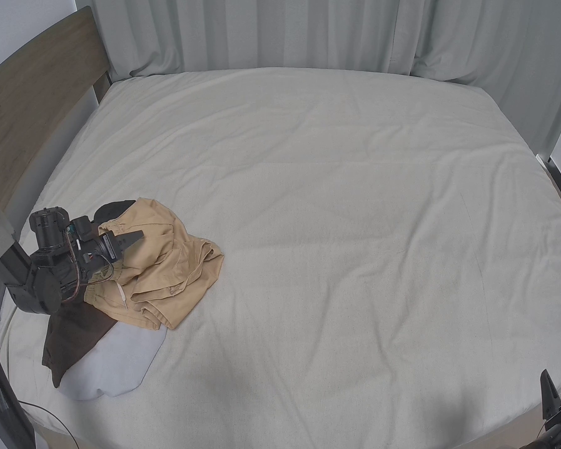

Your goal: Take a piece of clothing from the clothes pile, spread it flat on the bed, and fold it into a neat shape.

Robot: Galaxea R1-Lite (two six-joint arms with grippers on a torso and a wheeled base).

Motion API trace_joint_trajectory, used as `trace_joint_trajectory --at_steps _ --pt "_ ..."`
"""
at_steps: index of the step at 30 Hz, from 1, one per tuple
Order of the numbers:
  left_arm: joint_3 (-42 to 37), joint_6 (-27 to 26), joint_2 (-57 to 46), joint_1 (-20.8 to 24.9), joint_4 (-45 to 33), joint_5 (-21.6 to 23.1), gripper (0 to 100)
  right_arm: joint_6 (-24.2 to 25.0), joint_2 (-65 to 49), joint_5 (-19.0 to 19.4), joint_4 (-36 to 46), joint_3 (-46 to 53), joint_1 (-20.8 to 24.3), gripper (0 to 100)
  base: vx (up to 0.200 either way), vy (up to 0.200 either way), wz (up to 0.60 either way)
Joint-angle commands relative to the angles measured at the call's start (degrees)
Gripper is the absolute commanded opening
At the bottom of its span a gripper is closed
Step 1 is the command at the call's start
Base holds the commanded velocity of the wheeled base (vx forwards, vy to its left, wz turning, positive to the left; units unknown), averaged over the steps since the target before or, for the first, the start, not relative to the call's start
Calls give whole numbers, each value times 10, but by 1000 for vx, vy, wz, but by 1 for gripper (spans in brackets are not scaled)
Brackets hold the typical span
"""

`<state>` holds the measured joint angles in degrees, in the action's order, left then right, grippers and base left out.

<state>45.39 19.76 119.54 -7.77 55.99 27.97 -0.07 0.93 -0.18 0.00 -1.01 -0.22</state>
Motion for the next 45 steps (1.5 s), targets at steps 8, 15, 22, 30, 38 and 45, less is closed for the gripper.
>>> trace_joint_trajectory --at_steps 8,15,22,30,38,45 --pt "-27 12 31 2 54 7 0 0 -8 0 0 10 0 100 0 0 0" --pt "-100 41 -25 9 135 10 0 -1 -8 0 0 10 0 100 0 0 0" --pt "-160 68 -114 27 161 24 0 0 -8 0 0 10 0 100 0 0 0" --pt "-190 70 -163 32 161 19 0 -1 -8 -1 0 10 0 100 0 0 0" --pt "-214 70 -193 32 161 24 0 0 -8 0 0 10 0 100 0 0 0" --pt "-242 66 -214 46 165 25 0 0 -8 -3 0 10 -1 100 0 0 0"
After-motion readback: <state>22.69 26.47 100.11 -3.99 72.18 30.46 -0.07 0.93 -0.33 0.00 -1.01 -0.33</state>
